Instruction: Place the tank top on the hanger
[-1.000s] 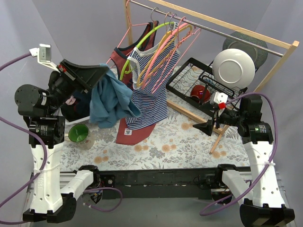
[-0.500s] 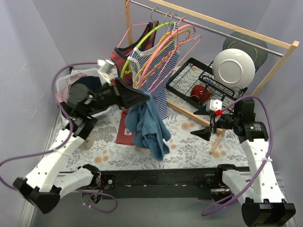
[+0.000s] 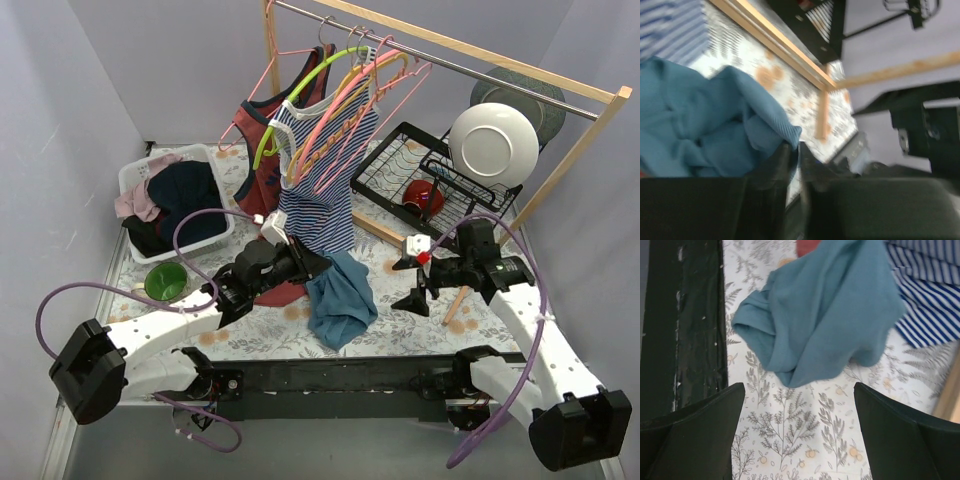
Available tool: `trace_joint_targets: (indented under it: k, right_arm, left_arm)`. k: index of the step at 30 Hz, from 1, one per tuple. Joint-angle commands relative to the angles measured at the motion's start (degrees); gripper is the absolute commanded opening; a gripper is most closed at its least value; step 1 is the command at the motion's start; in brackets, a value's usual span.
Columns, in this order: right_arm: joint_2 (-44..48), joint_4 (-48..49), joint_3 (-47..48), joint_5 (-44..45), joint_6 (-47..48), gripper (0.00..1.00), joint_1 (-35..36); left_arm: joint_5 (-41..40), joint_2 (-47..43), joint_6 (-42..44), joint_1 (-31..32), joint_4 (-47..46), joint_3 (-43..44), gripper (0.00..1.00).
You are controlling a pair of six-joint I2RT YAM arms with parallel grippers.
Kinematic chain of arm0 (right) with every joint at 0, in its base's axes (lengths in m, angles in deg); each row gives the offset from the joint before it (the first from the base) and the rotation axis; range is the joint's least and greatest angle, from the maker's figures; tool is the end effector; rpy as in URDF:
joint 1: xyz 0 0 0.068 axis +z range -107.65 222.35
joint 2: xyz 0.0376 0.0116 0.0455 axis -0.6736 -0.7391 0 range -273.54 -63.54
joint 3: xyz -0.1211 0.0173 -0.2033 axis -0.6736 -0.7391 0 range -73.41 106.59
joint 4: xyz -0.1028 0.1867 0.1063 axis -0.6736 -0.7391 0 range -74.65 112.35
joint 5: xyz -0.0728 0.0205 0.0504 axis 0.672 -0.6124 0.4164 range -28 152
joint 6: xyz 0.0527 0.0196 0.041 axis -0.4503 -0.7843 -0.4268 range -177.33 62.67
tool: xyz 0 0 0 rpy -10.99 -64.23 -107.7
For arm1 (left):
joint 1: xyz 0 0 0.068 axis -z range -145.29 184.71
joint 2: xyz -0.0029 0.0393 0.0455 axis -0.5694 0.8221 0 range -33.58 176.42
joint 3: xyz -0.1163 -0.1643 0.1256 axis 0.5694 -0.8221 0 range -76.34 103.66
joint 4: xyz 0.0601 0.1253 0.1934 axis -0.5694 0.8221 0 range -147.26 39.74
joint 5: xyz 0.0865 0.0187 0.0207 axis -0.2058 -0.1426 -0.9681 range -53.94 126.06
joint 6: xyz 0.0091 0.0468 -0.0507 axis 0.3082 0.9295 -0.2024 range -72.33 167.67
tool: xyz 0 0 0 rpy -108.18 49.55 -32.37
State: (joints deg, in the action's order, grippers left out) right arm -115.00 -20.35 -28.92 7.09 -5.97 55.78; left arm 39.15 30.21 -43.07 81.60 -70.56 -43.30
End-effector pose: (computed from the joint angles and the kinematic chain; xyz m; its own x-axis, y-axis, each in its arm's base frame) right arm 0.1576 0.0852 0.2428 0.0437 -0.4512 -0.8914 -0.9842 0.1339 -0.1160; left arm 0.1781 -0.1947 0.2172 -0.7614 -0.6476 0.0284 -0.2148 0.2107 -0.9537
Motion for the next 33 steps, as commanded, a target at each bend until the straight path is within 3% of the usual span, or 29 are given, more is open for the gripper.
trace_joint_targets:
  k: [1, 4, 8, 12, 15, 23, 28, 33]
  right_arm:
    - [-2.4, 1.4, -2.2, 2.7, 5.7, 0.98, 7.6]
    - [-3.8, -0.5, -2.9, 2.1, 13.1, 0.98, 14.4]
    - [-8.3, 2.0, -3.1, 3.7, 12.5, 0.93, 25.3]
    - [-13.9, 8.2, -3.4, 12.7, 11.1, 0.82, 39.7]
    - [-18.8, 11.5, -1.2, 20.9, 12.2, 0.73, 45.5]
    - [-27.2, 19.8, 0.5, 32.6, 13.3, 0.5, 51.5]
    - [-27.9, 22.0, 0.6, 33.7, 12.3, 0.48, 52.7]
    - [-28.5, 22.7, 1.4, 34.8, 12.5, 0.53, 53.0]
  left_arm:
    - [-14.6, -3.1, -4.3, 0.2, 5.5, -0.8, 0.57]
    - [-13.3, -6.2, -1.2, 0.2, 10.2, -1.6, 0.85]
    - [-11.6, -13.2, 1.5, 0.2, 18.8, -1.1, 0.95]
    - [-12.7, -19.8, -0.3, 0.2, 29.4, 0.4, 0.95]
    - [-12.2, -21.9, -4.3, 0.1, 35.8, -1.0, 0.93]
    - [-6.4, -22.9, -10.9, 0.1, 36.2, -8.7, 0.87]
    - [-5.7, -21.3, -9.0, 0.1, 35.4, -9.6, 0.82]
    - [-3.3, -19.6, -8.0, 0.2, 33.1, -10.8, 0.73]
